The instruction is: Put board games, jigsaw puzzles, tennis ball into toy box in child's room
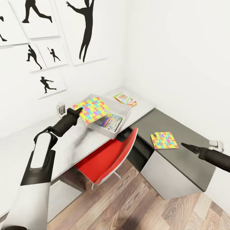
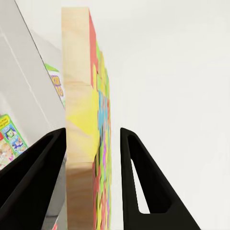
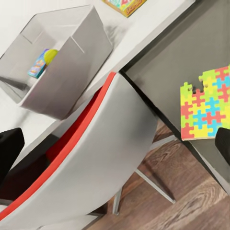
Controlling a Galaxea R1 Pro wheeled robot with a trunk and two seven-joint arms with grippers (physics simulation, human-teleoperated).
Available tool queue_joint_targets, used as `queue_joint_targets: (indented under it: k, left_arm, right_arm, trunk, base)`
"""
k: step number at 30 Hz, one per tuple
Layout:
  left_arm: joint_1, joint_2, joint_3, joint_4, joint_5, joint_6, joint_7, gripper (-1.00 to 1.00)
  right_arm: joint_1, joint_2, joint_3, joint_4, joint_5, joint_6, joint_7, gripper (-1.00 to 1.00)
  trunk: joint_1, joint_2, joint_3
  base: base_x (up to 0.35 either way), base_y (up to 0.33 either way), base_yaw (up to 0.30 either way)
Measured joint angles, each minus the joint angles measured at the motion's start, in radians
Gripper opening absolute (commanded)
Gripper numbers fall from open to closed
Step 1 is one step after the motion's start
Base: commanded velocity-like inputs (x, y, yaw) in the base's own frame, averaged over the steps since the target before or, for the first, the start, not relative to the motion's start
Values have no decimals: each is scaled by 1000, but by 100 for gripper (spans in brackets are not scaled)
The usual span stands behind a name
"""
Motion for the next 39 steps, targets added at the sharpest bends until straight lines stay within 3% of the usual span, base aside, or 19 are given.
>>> queue_joint_targets:
  k: [11,26,39]
  left_arm:
    - [-24,-1,14,15,1,3,64,-100]
    - [-29,-4,2,15,3,4,96,-100]
    - [-31,-6,0,16,1,4,102,-100]
  right_arm:
    - [1,2,0,1,0,-2,0,100]
    - [3,3,2,0,0,-2,0,100]
    - [3,3,16,0,0,-2,1,100]
  trunk:
    - [0,0,0]
    - [0,0,0]
    - [0,0,0]
  base:
    - [13,-2,0]
    - [12,0,0]
    - [215,-60,0]
